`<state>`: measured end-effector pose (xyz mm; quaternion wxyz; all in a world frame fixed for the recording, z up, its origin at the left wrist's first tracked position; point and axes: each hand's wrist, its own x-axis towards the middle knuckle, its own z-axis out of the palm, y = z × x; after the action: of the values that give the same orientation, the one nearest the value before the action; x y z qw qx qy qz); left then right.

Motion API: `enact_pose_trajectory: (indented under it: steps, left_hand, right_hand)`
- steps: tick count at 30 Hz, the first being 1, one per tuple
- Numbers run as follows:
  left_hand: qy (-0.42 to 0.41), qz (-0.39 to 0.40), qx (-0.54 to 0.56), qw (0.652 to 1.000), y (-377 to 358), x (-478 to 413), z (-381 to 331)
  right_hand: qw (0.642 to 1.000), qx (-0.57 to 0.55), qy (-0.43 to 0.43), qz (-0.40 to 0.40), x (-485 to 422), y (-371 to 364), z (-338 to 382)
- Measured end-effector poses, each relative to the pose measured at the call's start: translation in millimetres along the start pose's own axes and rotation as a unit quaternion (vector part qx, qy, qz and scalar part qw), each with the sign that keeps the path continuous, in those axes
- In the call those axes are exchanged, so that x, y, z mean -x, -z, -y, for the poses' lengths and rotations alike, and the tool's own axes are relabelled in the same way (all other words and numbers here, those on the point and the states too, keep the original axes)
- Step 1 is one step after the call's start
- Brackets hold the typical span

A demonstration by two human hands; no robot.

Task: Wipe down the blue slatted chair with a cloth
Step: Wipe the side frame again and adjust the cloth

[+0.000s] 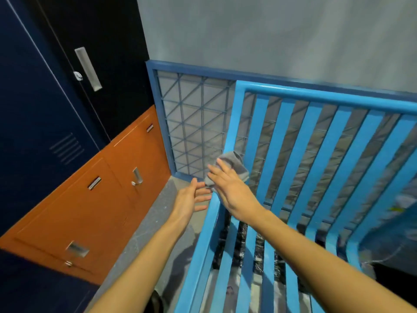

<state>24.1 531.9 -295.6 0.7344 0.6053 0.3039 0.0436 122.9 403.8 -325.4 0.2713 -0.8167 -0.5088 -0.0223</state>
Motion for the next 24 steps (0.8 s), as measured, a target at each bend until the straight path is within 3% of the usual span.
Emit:
enact_pose_trajectory:
  steps: [6, 11, 18, 24]
  left_hand:
    - [0.015, -0.042, -0.005, 0.999, 19.5, 61.4, 33.1]
    - [0.026, -0.076, -0.036, 0.996, 38.8, 112.0, 55.5]
    - [0.032, -0.13, 0.002, 0.991, 58.9, 187.2, 84.0]
    - [-0.005, -0.124, -0.027, 0.992, 65.1, 218.9, 91.3]
  right_hand:
    - [0.991, -0.108, -0.078, -0.015, 52.7, -27.2, 70.7]
    - [0.988, -0.129, -0.086, 0.002, 90.9, -33.8, 119.7]
    - [0.988, -0.138, -0.073, 0.017, 153.5, -53.3, 189.0]
    - [0.963, -0.253, -0.087, -0.005, 197.1, -50.7, 249.3]
